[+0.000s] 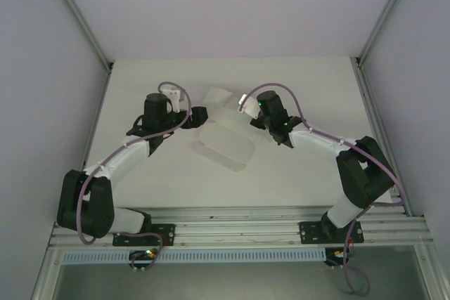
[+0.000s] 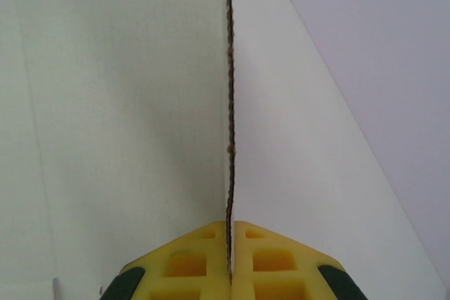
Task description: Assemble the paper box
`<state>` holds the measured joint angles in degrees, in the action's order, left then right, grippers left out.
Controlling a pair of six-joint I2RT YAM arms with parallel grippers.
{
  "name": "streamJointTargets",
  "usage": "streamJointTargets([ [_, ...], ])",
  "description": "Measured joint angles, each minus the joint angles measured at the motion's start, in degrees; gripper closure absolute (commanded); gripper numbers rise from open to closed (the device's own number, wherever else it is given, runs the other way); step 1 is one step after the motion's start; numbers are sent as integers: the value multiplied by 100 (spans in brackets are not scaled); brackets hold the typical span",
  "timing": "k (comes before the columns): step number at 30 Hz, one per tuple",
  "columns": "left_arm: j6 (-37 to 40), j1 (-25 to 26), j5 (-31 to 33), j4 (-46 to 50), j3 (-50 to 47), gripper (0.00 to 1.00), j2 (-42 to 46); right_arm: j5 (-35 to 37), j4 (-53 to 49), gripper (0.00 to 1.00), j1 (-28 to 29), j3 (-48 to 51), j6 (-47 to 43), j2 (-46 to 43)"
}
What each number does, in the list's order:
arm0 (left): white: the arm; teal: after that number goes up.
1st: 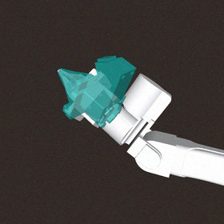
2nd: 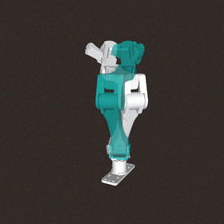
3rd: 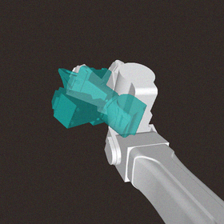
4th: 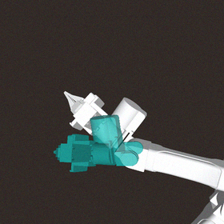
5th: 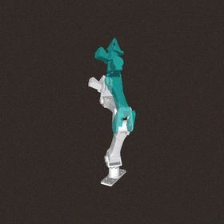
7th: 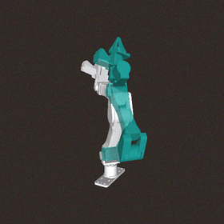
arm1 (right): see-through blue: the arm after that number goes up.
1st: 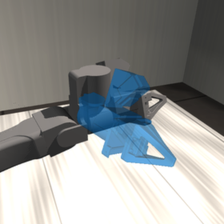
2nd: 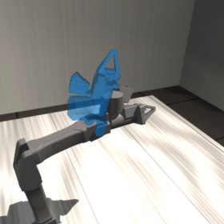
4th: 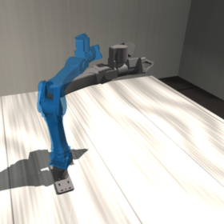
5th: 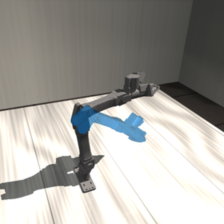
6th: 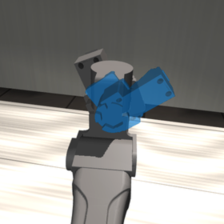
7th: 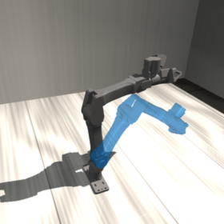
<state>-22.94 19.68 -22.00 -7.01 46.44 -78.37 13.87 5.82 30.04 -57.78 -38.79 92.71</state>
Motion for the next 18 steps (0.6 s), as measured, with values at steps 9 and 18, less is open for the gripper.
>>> streamJointTargets([
  [9, -501, -586, -1419, -1576, -195, 26, -1355, -385, -450, 100, -20, -81, 225, -63],
  [18, -481, -520, -1875, -2374, -127, 36, -1930, -516, -697, 100, -120, -203, 492, -94],
])
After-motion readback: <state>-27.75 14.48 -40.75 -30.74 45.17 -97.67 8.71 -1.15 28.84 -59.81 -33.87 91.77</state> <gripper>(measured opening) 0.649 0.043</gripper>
